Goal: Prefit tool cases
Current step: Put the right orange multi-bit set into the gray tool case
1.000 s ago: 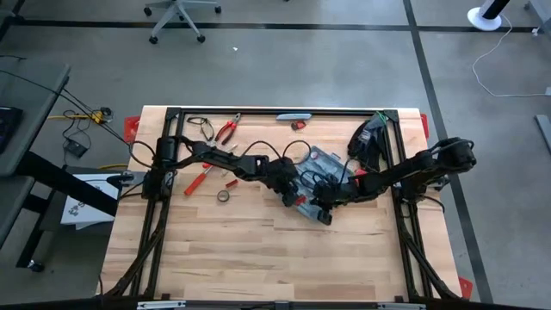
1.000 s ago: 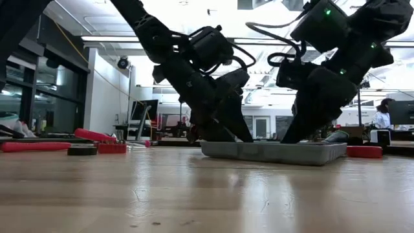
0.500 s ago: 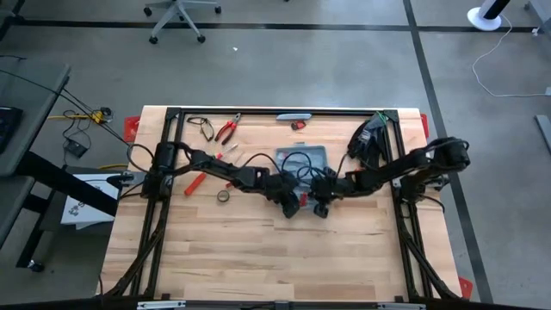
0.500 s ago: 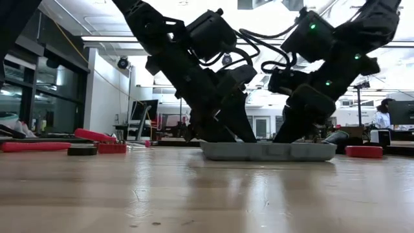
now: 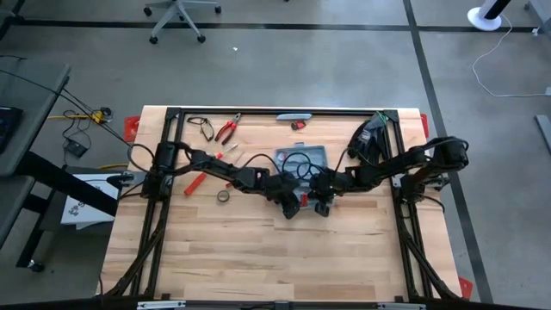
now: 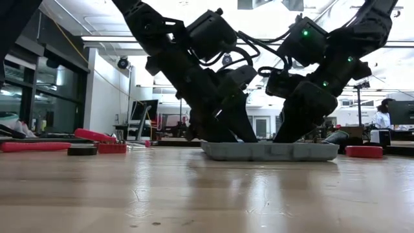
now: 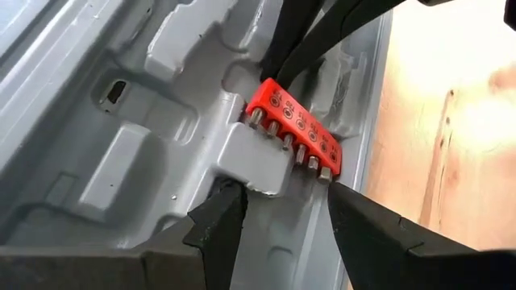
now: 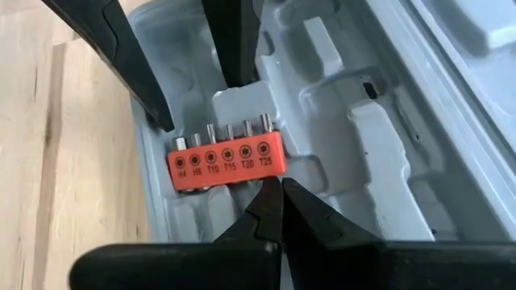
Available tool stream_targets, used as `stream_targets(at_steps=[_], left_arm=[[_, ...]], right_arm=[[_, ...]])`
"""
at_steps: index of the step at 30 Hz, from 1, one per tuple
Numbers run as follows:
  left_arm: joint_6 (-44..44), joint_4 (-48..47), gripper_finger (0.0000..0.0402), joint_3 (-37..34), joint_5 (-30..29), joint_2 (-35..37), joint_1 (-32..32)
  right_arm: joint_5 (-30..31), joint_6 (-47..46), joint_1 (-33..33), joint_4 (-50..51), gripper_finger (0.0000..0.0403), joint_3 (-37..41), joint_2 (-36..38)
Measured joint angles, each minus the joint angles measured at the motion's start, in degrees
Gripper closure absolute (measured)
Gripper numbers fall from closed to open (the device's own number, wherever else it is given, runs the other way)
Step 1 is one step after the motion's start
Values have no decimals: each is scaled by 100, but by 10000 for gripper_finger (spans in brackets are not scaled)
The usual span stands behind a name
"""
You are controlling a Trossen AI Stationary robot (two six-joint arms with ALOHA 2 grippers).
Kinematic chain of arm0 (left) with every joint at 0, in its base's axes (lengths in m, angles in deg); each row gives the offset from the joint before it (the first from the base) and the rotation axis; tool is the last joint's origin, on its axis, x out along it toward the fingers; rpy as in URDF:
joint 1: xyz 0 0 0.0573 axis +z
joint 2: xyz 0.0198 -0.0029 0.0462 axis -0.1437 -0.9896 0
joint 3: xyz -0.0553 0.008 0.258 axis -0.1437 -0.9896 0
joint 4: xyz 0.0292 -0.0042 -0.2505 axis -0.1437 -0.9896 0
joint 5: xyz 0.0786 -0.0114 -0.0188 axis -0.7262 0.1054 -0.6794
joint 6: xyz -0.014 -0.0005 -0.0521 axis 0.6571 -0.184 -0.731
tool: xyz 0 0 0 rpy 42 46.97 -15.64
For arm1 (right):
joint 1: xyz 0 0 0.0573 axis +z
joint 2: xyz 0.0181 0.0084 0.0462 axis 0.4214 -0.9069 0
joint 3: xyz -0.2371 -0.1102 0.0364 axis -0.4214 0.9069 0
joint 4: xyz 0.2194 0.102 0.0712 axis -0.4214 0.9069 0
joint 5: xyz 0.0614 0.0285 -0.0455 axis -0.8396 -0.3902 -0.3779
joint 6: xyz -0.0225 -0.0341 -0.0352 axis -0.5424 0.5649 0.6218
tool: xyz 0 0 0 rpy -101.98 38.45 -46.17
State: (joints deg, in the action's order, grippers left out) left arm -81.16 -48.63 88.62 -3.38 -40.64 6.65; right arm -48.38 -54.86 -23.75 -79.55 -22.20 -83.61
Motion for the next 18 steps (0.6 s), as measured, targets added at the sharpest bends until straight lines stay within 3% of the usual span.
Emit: stream_targets(at_steps=[18], left_arm=[[739,451,236,13,-135,94,56]], right_arm=[[-110,-67,2,-823,403,-47,22]])
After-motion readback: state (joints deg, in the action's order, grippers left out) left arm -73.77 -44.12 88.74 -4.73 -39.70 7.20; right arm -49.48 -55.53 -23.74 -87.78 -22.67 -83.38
